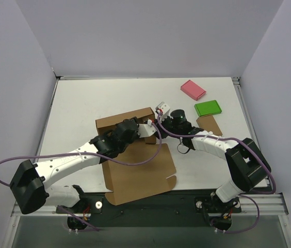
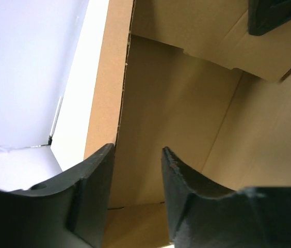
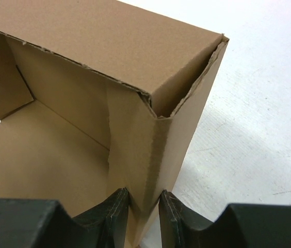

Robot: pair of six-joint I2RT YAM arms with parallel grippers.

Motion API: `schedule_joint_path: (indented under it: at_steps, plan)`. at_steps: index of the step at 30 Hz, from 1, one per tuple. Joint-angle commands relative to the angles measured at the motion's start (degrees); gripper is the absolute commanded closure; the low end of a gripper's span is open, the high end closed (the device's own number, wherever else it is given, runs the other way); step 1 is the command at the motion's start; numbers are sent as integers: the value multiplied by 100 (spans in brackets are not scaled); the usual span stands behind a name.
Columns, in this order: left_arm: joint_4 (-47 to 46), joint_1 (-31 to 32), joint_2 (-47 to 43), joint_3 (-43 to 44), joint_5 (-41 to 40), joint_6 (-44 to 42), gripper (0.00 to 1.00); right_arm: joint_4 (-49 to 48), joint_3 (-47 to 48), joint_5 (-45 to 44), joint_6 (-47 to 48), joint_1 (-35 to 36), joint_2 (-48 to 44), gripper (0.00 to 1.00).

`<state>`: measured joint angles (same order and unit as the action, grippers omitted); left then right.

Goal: Fold the paper box

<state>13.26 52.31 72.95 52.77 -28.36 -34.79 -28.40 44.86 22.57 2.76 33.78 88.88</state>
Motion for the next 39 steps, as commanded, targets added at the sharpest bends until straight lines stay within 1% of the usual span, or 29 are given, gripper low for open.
schedule_joint_path:
  at_steps: [1, 6, 8, 13, 15, 16, 17, 19, 20, 24, 25, 28, 30, 36, 39]
  plan:
    - [-227, -37, 220, 40, -108, -2, 53, -315, 49, 178, -22, -29, -90, 100]
    - [-288, -37, 229, -30, -47, -11, 65, -350, 32, 46, -92, -21, -108, 97]
    - [-332, -28, 220, -56, -47, -28, 67, -446, -12, 2, -144, -21, -125, 95]
    - [-341, -37, 272, -65, 6, -11, 75, -911, -258, -253, -461, -12, -196, 83]
    - [-341, -55, 290, -48, 23, 7, 76, -1035, -285, -305, -566, -3, -170, 79]
    - [-315, -63, 316, -30, 58, 33, 79, -1079, -285, -314, -601, -3, -161, 77]
    - [-306, -63, 325, -30, 67, 42, 80, -1114, -285, -323, -645, -3, -134, 73]
    - [-306, -81, 334, -4, 93, 59, 84, -1281, -337, -349, -777, 6, -108, 70]
    - [-306, -81, 334, -13, 102, 60, 85, -1360, -346, -350, -821, 6, -90, 66]
    - [-315, -142, 317, -13, 190, 103, 93, -1659, -373, -358, -971, 6, -11, 58]
    - [-297, -143, 317, 5, 243, 112, 96, -1694, -373, -350, -1014, 6, 24, 55]
    - [-271, -169, 325, 14, 269, 130, 99, -1809, -329, -323, -1067, 6, 68, 51]
    - [-245, -186, 308, 22, 305, 165, 100, -1827, -303, -288, -1076, 15, 112, 50]
    - [-218, -257, 238, 66, 471, 270, 100, -1871, -241, -200, -1068, 23, 305, 41]
    - [-218, -301, 194, 75, 603, 323, 100, -1906, -232, -296, -1094, 50, 411, 40]
